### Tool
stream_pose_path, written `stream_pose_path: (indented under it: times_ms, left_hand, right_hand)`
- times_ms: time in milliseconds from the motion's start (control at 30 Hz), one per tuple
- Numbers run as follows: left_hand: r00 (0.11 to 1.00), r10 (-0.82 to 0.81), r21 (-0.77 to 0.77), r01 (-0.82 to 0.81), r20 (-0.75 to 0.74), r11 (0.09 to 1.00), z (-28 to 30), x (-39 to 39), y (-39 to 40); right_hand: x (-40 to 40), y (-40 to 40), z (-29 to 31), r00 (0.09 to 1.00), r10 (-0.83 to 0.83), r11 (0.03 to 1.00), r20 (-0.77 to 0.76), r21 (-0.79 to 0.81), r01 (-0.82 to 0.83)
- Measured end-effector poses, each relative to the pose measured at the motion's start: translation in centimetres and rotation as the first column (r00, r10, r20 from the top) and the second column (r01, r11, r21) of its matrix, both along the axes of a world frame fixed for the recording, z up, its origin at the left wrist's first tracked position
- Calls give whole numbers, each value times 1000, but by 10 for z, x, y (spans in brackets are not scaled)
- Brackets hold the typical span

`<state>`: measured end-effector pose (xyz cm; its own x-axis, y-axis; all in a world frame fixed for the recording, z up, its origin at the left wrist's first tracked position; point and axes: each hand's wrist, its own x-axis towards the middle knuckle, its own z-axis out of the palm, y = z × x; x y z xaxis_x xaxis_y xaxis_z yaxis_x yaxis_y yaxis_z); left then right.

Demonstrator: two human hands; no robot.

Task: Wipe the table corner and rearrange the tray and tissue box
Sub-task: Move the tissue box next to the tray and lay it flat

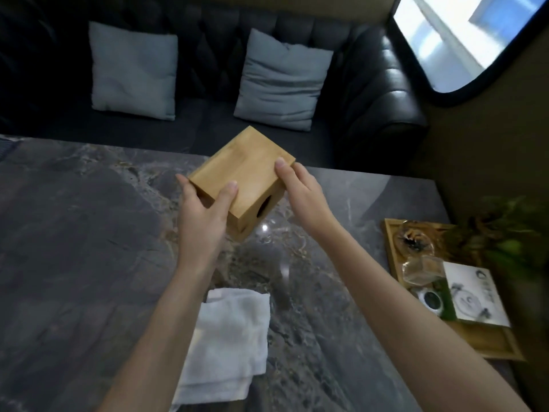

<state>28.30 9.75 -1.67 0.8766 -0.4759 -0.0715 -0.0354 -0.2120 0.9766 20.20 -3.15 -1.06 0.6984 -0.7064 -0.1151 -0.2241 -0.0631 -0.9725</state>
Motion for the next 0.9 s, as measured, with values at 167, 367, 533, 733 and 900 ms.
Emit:
stream_pose_path:
  times_ms: [167, 367, 533, 733, 900]
  left_hand:
    - [990, -139, -40, 139, 16, 989, 26, -53, -6]
    - [959, -283, -38, 283, -9, 958, 37, -129, -3]
    - [909, -414, -12, 414, -54, 910, 30, -197, 7]
    - [825, -550, 29, 558, -130, 829, 6, -268, 17]
    - [725, -653, 72, 680, -218, 730, -25, -322, 25]
  right_hand:
    - [-66, 2, 26, 989, -133, 989, 59, -56, 137]
    - [-158, 16, 29, 969, -237, 970, 64, -41, 240]
    - [-234, 37, 18, 923, -381, 924, 59, 4, 381]
    - [-318, 67, -9, 840, -541, 841, 28, 14, 541]
    - [-384, 96, -37, 731, -678, 731, -75, 29, 682]
